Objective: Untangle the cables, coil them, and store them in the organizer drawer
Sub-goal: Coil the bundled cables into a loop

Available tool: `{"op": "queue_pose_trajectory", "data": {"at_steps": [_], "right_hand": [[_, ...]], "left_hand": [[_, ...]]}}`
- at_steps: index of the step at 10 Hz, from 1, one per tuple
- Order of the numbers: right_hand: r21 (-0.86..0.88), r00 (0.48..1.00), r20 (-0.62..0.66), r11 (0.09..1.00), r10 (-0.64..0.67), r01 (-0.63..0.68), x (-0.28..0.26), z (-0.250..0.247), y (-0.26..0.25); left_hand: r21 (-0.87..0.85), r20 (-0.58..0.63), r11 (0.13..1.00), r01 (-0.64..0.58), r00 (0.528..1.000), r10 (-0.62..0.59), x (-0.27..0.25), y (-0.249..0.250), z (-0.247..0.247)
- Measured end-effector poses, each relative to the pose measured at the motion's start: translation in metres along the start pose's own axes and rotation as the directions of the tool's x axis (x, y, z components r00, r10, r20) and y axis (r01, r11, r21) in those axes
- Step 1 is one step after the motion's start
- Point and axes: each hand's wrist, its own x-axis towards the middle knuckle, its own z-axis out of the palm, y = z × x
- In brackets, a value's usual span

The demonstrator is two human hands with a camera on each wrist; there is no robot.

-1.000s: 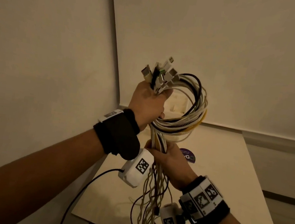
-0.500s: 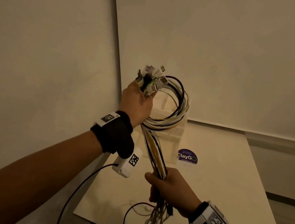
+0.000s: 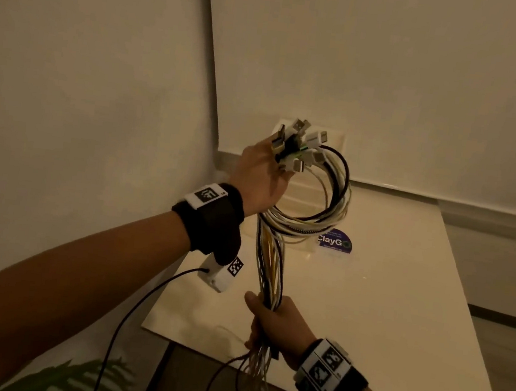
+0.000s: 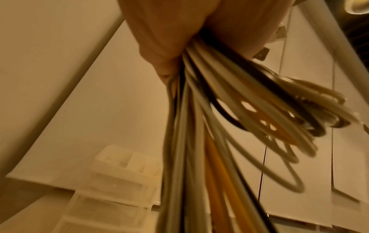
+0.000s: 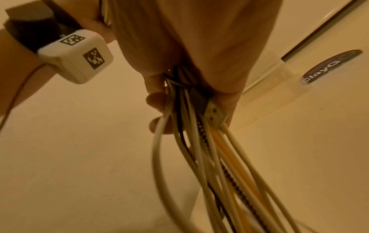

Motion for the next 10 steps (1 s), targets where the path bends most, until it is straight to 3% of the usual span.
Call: {"op": "queue_pose_trajectory", "data": {"at_steps": [1, 2, 3, 4, 5, 6, 7, 8, 9, 10], "right_hand": [[0.056, 0.991, 0.133, 0.998, 0.032, -0.04, -0.014, -0.002, -0.005], [-0.002, 0.993, 0.113, 0.999, 0.037, -0.037, -0.042, -0.026, -0.029], [-0.238, 0.999, 0.027, 0.97, -0.038, 0.043, -0.08, -0.058, -0.071], [-0.473, 0.991, -0.038, 0.876, -0.132, 0.098, -0.113, -0.082, -0.106], [-0.734, 0.953, -0.168, 0.677, -0.252, 0.05, -0.127, -0.087, -0.117], [-0.887, 0.873, -0.268, 0.457, -0.408, -0.059, -0.138, -0.086, -0.127], [-0.934, 0.83, -0.293, 0.328, -0.474, -0.143, -0.151, -0.088, -0.138], [-0.96, 0.722, -0.27, 0.241, -0.637, -0.145, -0.156, -0.1, -0.139], [-0.968, 0.547, -0.232, 0.248, -0.804, -0.047, -0.157, -0.105, -0.135], [-0.984, 0.44, -0.048, 0.119, -0.897, 0.134, -0.168, -0.109, -0.148]], "left_hand": [[-0.015, -0.006, 0.993, -0.119, 0.993, 0.119, 0.002, -0.005, -0.008], [0.023, -0.094, 0.997, -0.068, 0.993, 0.07, 0.011, -0.013, -0.024], [-0.119, -0.164, 0.991, -0.056, 0.986, 0.036, 0.015, -0.022, -0.037], [-0.072, -0.195, 0.996, -0.055, 0.98, 0.04, 0.014, -0.025, -0.047], [-0.107, -0.234, 0.994, -0.024, 0.972, -0.002, 0.017, -0.016, -0.058], [-0.106, -0.187, 0.994, 0.009, 0.982, -0.029, 0.012, -0.001, -0.068], [-0.146, -0.162, 0.989, -0.02, 0.987, -0.004, 0.004, 0.012, -0.077], [-0.204, -0.122, 0.979, 0.013, 0.992, -0.039, 0.003, 0.022, -0.082], [-0.37, -0.053, 0.92, 0.132, 0.985, -0.162, 0.006, 0.031, -0.08], [-0.465, 0.177, 0.856, 0.226, 0.971, -0.161, 0.003, 0.041, -0.069]]}}
